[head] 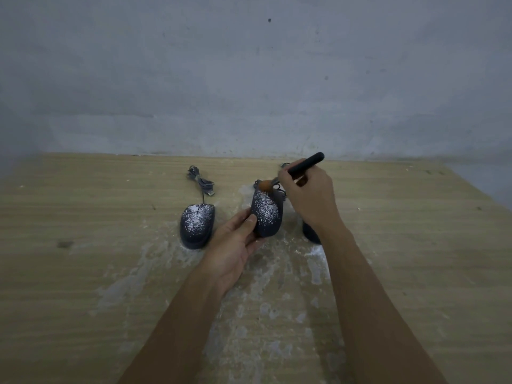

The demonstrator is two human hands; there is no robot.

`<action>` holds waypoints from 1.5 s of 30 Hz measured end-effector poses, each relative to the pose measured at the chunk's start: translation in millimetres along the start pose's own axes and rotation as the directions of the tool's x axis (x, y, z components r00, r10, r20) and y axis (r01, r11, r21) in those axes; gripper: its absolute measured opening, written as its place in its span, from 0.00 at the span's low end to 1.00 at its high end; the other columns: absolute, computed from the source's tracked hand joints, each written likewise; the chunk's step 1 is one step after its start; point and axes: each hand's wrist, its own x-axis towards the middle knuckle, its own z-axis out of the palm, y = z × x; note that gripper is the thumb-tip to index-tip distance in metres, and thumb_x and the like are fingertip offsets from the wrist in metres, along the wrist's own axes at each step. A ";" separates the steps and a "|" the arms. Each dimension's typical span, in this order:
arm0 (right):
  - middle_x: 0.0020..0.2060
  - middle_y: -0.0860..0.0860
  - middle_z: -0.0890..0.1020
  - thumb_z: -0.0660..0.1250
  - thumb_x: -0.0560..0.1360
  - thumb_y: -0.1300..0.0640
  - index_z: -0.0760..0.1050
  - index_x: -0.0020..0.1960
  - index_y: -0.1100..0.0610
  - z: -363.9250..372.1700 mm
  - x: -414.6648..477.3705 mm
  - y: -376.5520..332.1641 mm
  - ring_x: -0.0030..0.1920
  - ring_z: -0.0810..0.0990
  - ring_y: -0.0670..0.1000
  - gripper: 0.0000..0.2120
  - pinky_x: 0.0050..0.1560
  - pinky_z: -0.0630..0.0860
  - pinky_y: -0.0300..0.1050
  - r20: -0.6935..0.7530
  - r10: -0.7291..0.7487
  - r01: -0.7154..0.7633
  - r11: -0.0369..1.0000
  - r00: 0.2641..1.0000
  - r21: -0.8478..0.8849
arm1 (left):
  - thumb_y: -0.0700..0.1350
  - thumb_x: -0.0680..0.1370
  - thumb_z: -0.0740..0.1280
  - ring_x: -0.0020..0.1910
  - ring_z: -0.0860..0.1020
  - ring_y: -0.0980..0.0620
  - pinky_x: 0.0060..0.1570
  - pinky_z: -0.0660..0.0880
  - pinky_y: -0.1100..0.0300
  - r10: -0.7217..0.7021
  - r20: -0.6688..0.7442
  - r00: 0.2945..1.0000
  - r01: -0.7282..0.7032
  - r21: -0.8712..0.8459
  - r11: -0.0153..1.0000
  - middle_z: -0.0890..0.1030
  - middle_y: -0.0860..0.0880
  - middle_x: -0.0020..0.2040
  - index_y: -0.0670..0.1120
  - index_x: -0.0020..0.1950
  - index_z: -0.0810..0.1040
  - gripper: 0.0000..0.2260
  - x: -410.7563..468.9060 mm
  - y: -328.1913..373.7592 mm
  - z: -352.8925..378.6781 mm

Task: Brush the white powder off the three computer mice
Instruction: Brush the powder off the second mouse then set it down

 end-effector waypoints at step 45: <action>0.37 0.48 0.82 0.68 0.78 0.54 0.80 0.46 0.54 -0.8 1.3 -4.9 0.35 0.80 0.40 0.05 0.34 0.74 0.34 -0.161 0.064 -0.028 0.976 0.985 0.217 | 0.37 0.82 0.62 0.52 0.85 0.49 0.44 0.82 0.61 0.026 0.000 1.000 -0.026 -0.014 1.000 0.86 0.43 0.55 0.43 0.61 0.77 0.10 -2.3 -0.2 0.7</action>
